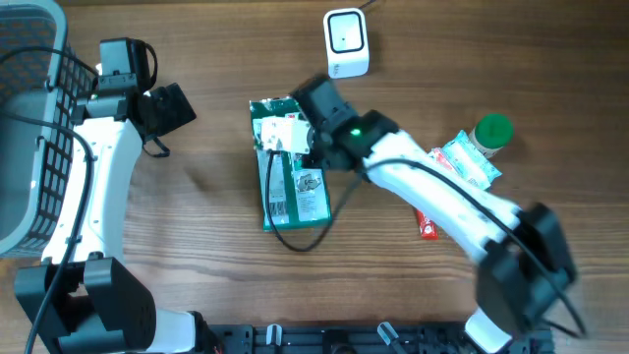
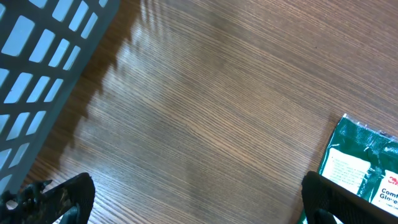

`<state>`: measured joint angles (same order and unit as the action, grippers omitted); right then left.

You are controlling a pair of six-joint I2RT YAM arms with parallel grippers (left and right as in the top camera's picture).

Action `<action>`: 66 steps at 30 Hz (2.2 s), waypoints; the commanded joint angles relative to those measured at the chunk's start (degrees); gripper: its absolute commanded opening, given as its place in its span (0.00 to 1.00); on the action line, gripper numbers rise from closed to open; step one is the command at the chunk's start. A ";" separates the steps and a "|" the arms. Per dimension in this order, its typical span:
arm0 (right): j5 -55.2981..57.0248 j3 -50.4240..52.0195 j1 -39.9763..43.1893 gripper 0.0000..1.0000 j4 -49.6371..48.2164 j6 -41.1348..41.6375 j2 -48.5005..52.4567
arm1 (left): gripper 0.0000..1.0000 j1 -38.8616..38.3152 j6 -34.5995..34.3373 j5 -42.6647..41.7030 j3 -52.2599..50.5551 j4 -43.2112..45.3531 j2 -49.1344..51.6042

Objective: Scan the item barcode

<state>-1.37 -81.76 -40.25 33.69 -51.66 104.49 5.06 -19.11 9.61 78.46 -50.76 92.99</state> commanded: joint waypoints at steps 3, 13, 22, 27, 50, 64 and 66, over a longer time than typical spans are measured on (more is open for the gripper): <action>11.17 -0.15 -3.96 0.12 0.48 3.32 -12.04 | 1.00 0.37 0.90 0.55 0.63 0.13 -0.42; 58.69 -0.15 -11.04 0.08 -6.91 19.93 -21.77 | 1.00 0.37 0.90 0.52 0.63 0.13 -0.42; 73.68 -0.13 -17.84 0.05 -9.27 18.58 -21.86 | 1.00 0.37 0.90 0.55 0.63 0.13 -0.42; 80.04 -0.13 -24.02 0.05 -9.27 14.78 -20.22 | 1.00 0.37 0.90 0.52 0.63 0.13 -0.42; 88.37 -0.13 -28.37 0.04 -24.92 -8.44 -14.80 | 1.00 0.35 0.90 0.52 0.63 0.13 -0.42; 88.37 -0.13 -35.63 0.05 -31.50 -16.26 -14.80 | 1.00 0.37 0.90 0.55 0.63 0.13 -0.42; 88.37 -0.13 -35.89 0.05 -31.78 -16.94 -14.80 | 1.00 0.37 0.90 0.52 0.63 0.13 -0.42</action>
<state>86.02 -81.65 -75.61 2.48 -67.44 89.21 5.06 -19.11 9.61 78.46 -50.76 92.99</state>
